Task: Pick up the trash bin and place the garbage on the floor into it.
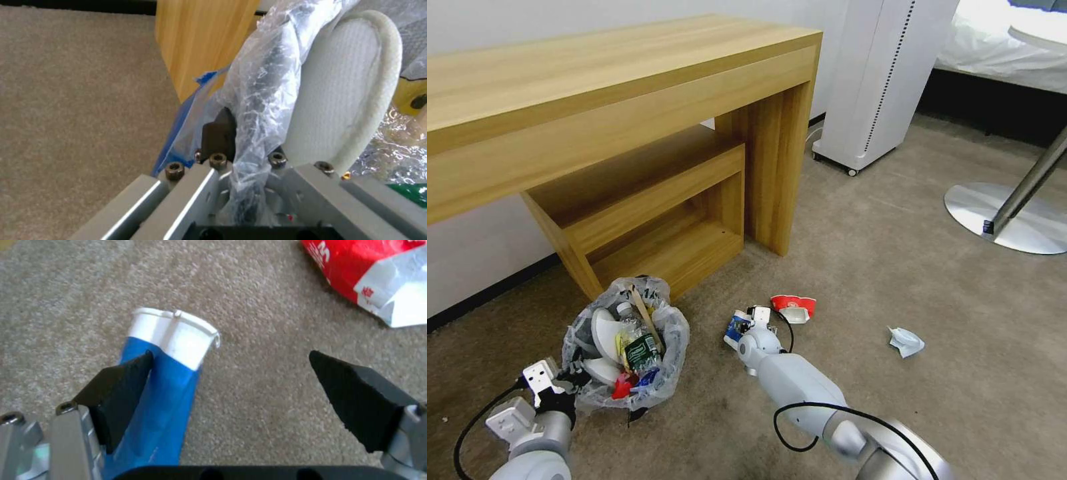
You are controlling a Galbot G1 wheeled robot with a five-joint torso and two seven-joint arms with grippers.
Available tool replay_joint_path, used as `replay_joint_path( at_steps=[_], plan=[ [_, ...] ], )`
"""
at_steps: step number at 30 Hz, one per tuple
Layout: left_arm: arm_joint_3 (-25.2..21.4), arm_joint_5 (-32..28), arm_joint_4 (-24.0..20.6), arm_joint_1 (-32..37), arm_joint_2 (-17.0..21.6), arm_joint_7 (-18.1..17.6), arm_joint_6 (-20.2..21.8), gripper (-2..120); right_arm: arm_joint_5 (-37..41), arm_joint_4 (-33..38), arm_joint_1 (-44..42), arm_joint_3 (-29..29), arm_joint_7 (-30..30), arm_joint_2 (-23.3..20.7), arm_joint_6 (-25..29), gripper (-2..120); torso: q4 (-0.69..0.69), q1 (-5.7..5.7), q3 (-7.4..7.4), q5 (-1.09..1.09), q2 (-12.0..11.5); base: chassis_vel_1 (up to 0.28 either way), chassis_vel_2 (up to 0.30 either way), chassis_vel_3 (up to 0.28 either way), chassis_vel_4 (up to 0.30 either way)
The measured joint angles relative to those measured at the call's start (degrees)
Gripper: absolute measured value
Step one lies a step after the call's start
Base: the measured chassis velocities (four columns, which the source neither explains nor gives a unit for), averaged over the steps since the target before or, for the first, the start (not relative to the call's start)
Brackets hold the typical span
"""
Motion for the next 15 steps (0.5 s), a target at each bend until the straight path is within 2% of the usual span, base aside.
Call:
replay_joint_path(
  at_steps=[7, 9, 10, 15],
  plan=[
    [0.82, 0.03, -0.12, -0.09, -0.4, 0.42, -0.05, 0, -0.83, 0.87, -0.59, -2.0, -0.54, -0.02, 0.86, 87, 0.0, 0.0, 0.0, 0.0, 0.0, 0.0, 0.0, 0.0, 0.0],
    [1.08, 0.03, -0.27, -0.09, -0.51, 0.5, -0.06, 0, -0.98, 1.12, -0.93, -2.71, -0.63, -0.02, 1.12, 78, 0.0, 0.0, 0.0, 0.0, 0.0, 0.0, 0.0, 0.0, 0.0],
    [1.08, 0.03, -0.27, -0.09, -0.51, 0.5, -0.06, 0, -0.98, 1.12, -0.93, -2.71, -0.63, -0.02, 1.12, 78, 0.0, 0.0, 0.0, 0.0, 0.0, 0.0, 0.0, 0.0, 0.0],
    [1.43, 0.01, -0.88, 0.14, -0.74, 0.63, -0.21, 0, -1.9, 1.15, -1.45, -4.23, -1.0, -0.01, 1.89, 59, 0.0, 0.0, 0.0, 0.0, 0.0, 0.0, 0.0, 0.0, 0.0]
  ],
)
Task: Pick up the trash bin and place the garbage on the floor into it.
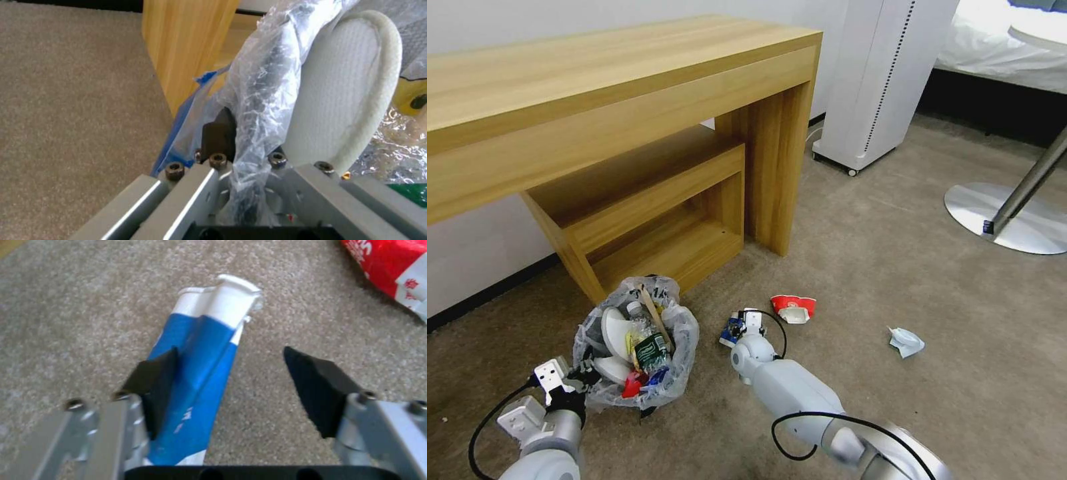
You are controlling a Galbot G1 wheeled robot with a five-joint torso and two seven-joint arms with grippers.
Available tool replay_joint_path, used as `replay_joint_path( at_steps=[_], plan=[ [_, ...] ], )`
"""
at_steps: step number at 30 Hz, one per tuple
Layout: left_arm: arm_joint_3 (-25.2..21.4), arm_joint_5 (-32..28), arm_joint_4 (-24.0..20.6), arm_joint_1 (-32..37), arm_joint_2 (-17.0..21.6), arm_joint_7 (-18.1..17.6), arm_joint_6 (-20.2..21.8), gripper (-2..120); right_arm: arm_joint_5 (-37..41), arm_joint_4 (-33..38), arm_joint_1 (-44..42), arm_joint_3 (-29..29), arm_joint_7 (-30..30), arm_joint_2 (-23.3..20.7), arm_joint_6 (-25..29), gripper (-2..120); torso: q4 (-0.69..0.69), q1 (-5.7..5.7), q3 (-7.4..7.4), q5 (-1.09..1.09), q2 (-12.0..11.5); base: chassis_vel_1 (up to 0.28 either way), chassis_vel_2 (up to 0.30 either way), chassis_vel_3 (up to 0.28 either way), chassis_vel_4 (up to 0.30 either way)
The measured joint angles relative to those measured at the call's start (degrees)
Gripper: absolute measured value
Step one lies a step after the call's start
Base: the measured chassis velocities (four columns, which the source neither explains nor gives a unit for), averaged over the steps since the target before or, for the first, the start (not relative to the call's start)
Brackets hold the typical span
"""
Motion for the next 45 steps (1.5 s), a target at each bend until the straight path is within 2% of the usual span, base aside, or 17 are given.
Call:
replay_joint_path(
  at_steps=[2, 6, 11, 14, 19, 20, 22, 25, 29, 32, 34, 35, 36, 39, 40, 43, 45],
  plan=[
    [0.31, 0.01, -0.59, 0.36, -0.17, 0.29, -0.1, 0, -0.44, -0.09, -0.25, -0.55, -0.26, -0.01, 0.57, 48, 0.0, 0.0, 0.0, 0.0, 0.0, 0.0, 0.0, 0.0, 0.0],
    [0.78, 0.01, -1.22, 0.62, -0.37, 0.56, -0.22, 0, -1.13, -0.08, -0.62, -1.47, -0.62, -0.01, 1.25, 36, 0.0, 0.0, 0.0, 0.0, 0.0, 0.0, 0.0, 0.0, 0.0],
    [1.18, 0.1, -1.42, 0.62, -0.52, 0.86, -0.38, 0, -1.72, 0.06, -0.95, -2.37, -0.74, 0.0, 1.62, 26, 0.0, 0.0, 0.0, 0.0, 0.0, 0.0, 0.0, 0.0, 0.0],
    [1.05, 0.04, -0.94, 0.19, -0.47, 0.89, -0.53, 0, -1.77, 0.71, -1.1, -3.73, -0.98, 0.0, 2.25, 16, 0.0, 0.0, 0.0, 0.0, 0.0, 0.0, 0.0, 0.0, 0.0],
    [0.71, -0.19, -0.6, -0.02, -0.34, 0.87, -0.54, 0, -1.32, 1.55, -1.18, -4.42, -1.19, -0.01, 2.67, 9, -0.01, 0.0, 0.0, 0.0, 0.0, 0.0, 0.0, 0.0, 0.0],
    [0.6, -0.32, -0.4, -0.1, -0.27, 0.83, -0.54, 0, -0.83, 2.52, -1.32, -4.7, -1.12, -0.02, 2.7, 3, -0.01, 0.0, 0.0, -0.01, 0.0, 0.0, 0.0, 0.0, 0.0],
    [0.4, -0.54, 0.05, -0.38, -0.11, 0.71, -0.54, 0, 0.37, 5.48, -1.72, -5.2, -0.9, -0.13, 2.7, 0, 0.01, 0.0, 0.0, 0.01, 0.0, 0.0, 0.0, 0.0, 0.0],
    [-0.03, -0.83, 1.03, -0.84, 0.21, 0.37, -0.54, 0, 1.75, 14.78, -3.8, -5.72, -0.37, -6.2, 3.32, 0, 0.01, 0.0, 0.0, -0.03, 0.0, 0.0, 0.0, 0.0, 0.0],
    [0.02, -0.87, 1.65, -1.08, 0.28, 0.26, -0.49, 0, 2.26, 21.53, -5.31, -5.47, 0.03, -10.26, 3.7, 0, -0.02, 0.0, 0.0, 0.01, 0.0, 0.0, 0.0, 0.0, 0.0],
    [0.31, -0.75, 2.99, -1.64, 0.23, -0.07, -0.36, 0, 2.93, 36.17, -8.88, -3.49, -0.58, -18.09, 5.2, 0, 0.0, 0.0, 0.0, 0.02, 0.0, 0.0, 0.0, 0.0, 0.0],
    [0.37, -0.66, 3.2, -1.71, 0.21, -0.14, -0.32, 0, 2.56, 39.06, -9.64, -3.06, -1.25, -20.08, 6.0, 0, 0.01, 0.0, 0.0, 0.02, 0.0, 0.0, 0.0, 0.0, 0.0],
    [0.47, -0.55, 3.5, -1.83, 0.19, -0.2, -0.25, 0, 2.01, 45.44, -10.85, -2.35, -2.83, -24.88, 7.62, 0, 0.01, 0.0, 0.0, 0.03, 0.0, 0.0, 0.0, 0.0, 0.0],
    [0.47, -0.55, 3.5, -1.83, 0.19, -0.2, -0.25, 0, 2.01, 45.44, -10.85, -2.35, -2.83, -24.88, 7.62, 0, 0.01, 0.0, 0.0, 0.03, 0.0, 0.0, 0.0, 0.0, 0.0],
    [0.52, -0.48, 3.64, -1.98, 0.22, -0.24, -0.12, 0, 3.57, 60.0, -12.18, -2.18, -7.31, -35.3, 11.05, 0, -0.04, 0.0, -0.01, 0.01, 0.0, 0.0, 0.0, 0.0, 0.0],
    [0.52, -0.48, 3.64, -1.98, 0.22, -0.24, -0.12, 0, 3.57, 60.0, -12.18, -2.18, -7.31, -35.3, 11.05, 0, -0.04, 0.0, -0.01, 0.01, 0.0, 0.0, 0.0, 0.0, 0.0],
    [0.52, -0.45, 3.37, -1.97, 0.2, -0.38, 0.03, 0, 6.08, 70.6, -10.34, -4.3, -11.67, -40.46, 13.48, 0, 0.0, 0.0, -0.01, 0.02, 0.0, 0.0, 0.0, 0.0, 0.0],
    [0.51, -0.4, 3.26, -1.95, 0.18, -0.41, 0.04, 0, 6.58, 72.46, -9.45, -5.06, -12.01, -41.11, 13.73, 0, 0.0, 0.0, -0.01, 0.01, 0.01, 0.0, 0.0, 0.0, 0.0]
  ],
)
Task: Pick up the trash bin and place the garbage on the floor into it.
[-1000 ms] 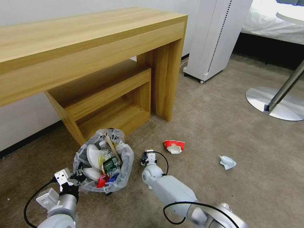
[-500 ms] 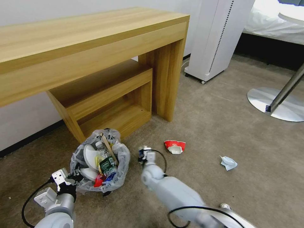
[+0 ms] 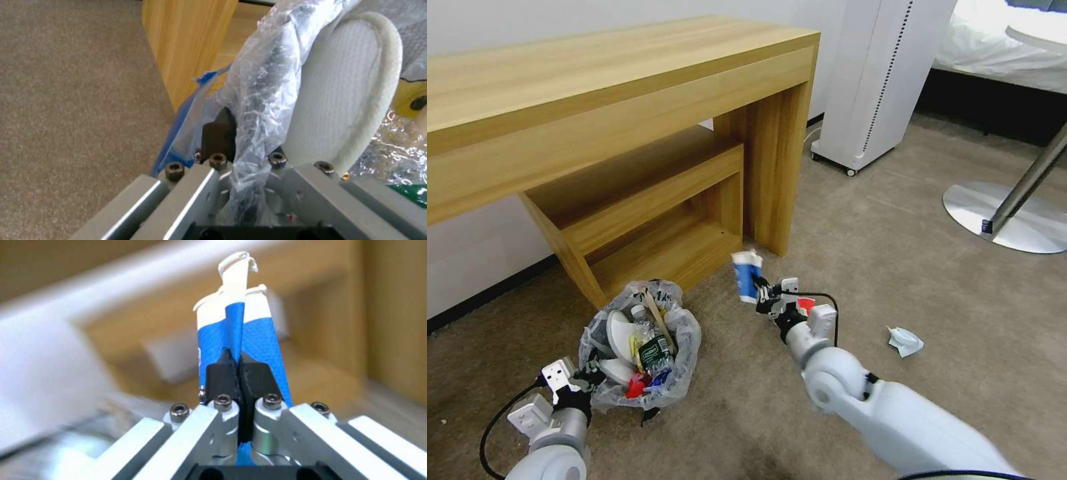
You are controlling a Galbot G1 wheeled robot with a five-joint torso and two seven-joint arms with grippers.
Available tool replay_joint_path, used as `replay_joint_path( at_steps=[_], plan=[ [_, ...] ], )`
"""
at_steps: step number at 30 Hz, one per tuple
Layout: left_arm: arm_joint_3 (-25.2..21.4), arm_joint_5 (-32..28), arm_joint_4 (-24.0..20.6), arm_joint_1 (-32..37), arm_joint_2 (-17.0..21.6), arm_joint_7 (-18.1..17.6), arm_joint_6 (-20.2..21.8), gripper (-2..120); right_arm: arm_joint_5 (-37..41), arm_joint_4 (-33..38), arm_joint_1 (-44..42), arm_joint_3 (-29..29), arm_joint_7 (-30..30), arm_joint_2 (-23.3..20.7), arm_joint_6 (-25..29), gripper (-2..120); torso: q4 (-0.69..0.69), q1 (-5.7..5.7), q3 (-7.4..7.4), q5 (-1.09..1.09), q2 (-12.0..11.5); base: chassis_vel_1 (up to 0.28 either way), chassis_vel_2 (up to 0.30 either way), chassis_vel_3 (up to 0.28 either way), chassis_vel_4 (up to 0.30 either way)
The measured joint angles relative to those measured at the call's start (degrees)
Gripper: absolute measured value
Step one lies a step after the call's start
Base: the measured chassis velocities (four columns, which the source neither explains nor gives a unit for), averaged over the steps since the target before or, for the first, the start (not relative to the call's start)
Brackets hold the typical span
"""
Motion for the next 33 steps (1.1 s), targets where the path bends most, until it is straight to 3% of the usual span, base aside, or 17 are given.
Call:
replay_joint_path(
  at_steps=[2, 4, 9, 14, 17, 24, 30, 33],
  plan=[
    [-0.02, 0.15, -0.44, 0.21, -0.11, -0.04, 0.1, 0, 1.23, 3.93, 3.18, -3.4, -0.24, -1.03, 0.02, 0, 0.0, 0.0, 0.0, 0.01, 0.0, 0.0, 0.0, 0.0, 0.0],
    [-0.02, 0.17, -0.6, 0.26, -0.14, -0.04, 0.16, 0, 1.55, 4.58, 4.12, -4.59, -0.23, -1.09, -0.08, 0, 0.0, 0.0, 0.0, 0.0, 0.0, 0.0, 0.0, 0.0, 0.0],
    [-0.02, 0.28, -1.83, 0.51, -0.38, -0.14, 0.6, 0, 5.38, 6.76, 10.11, -14.18, 1.59, 0.58, -2.05, 0, 0.0, 0.0, 0.01, -0.01, 0.0, 0.0, 0.0, 0.0, 0.0],
    [-0.02, 0.34, -2.44, 0.66, -0.61, -0.2, 0.72, 0, 6.82, 5.55, 13.07, -19.53, 3.7, 2.46, -3.27, 0, 0.0, 0.0, 0.01, -0.02, 0.0, 0.0, 0.0, 0.0, 0.0],
    [-0.05, 0.48, -3.39, 1.06, -0.92, -0.21, 0.78, 0, 7.94, 0.91, 16.5, -26.26, 6.82, 5.98, -4.81, 0, 0.0, 0.0, 0.01, -0.02, 0.0, 0.0, 0.0, 0.0, 0.0],
    [-0.08, 0.64, -3.88, 1.23, -1.25, -0.18, 0.78, 0, 7.94, -5.05, 17.99, -29.45, 8.07, 10.54, -5.61, 0, -0.01, 0.01, 0.01, -0.02, 0.0, 0.0, 0.0, 0.0, 0.0],
    [-0.13, 0.84, -4.17, 1.59, -1.46, -0.05, 0.77, 0, 7.31, -9.94, 18.43, -31.52, 8.59, 17.22, -5.69, 0, 0.0, 0.01, 0.01, -0.02, -0.01, 0.0, 0.0, 0.0, 0.0],
    [-0.17, 0.84, -4.21, 1.62, -1.46, -0.04, 0.76, 0, 7.27, -10.27, 18.46, -31.71, 8.74, 17.84, -5.76, 0, 0.0, 0.01, 0.01, -0.02, 0.0, 0.0, 0.0, 0.0, 0.0]
  ],
)
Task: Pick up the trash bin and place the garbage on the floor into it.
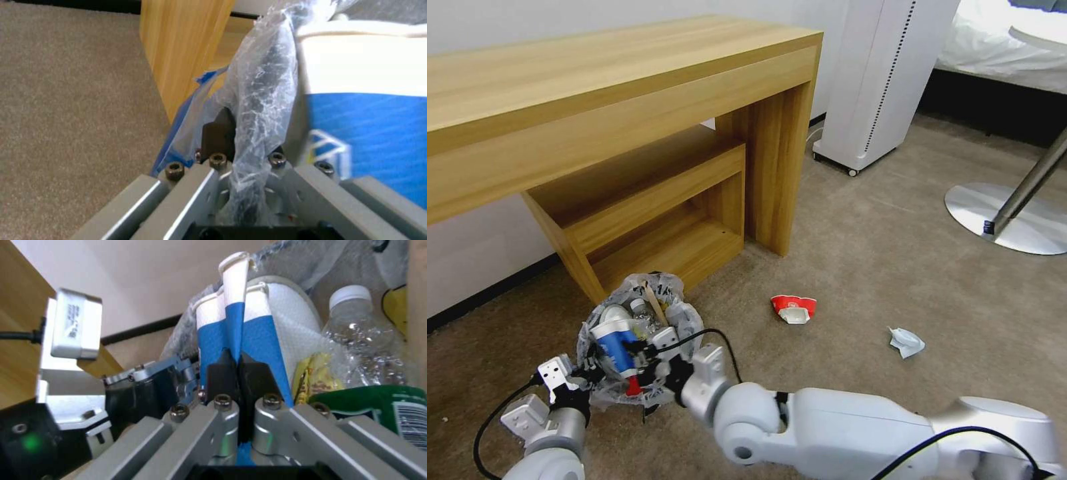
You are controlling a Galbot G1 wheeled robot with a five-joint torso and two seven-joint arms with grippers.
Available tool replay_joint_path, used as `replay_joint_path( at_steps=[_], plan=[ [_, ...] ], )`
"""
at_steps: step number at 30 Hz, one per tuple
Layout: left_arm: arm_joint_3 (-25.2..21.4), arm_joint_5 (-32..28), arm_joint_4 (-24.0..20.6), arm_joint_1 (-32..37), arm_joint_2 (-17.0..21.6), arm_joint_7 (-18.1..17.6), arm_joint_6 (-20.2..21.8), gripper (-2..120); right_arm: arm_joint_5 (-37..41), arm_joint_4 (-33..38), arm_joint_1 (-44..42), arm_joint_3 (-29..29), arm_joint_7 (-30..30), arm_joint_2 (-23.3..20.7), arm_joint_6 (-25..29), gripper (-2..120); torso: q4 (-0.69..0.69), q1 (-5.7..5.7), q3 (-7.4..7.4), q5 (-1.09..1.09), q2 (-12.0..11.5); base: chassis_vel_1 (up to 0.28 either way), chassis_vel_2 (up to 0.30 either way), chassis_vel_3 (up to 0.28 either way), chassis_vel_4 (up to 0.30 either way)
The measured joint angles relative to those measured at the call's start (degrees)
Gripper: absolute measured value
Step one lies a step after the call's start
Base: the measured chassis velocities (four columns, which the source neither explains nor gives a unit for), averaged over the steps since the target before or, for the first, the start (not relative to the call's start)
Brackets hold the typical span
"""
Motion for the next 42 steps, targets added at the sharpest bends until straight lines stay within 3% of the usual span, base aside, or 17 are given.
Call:
replay_joint_path(
  at_steps=[10, 28, 42],
  plan=[
    [-0.3, -0.05, -0.42, 0.55, 0.04, 0.04, -0.33, 0, -0.26, -3.69, 0.28, -1.25, 2.95, 3.62, -1.91, 0, -0.01, 0.0, 0.0, 0.0, 0.0, 0.0, 0.0, 0.0, 0.0],
    [0.04, 1.11, -2.28, 2.73, -0.39, 1.08, -1.37, 0, -0.14, -7.34, -0.41, -1.61, 7.12, 6.16, -5.33, 0, -0.01, 0.0, 0.0, 0.01, 0.0, 0.0, 0.0, 0.0, 0.0],
    [0.26, 1.63, -1.2, 2.49, -0.57, 1.21, -1.43, 0, -1.27, -3.04, -1.34, 0.35, 6.33, 3.49, -4.85, 47, -0.01, 0.0, 0.0, 0.01, 0.0, 0.0, 0.0, 0.0, 0.0]
  ],
)
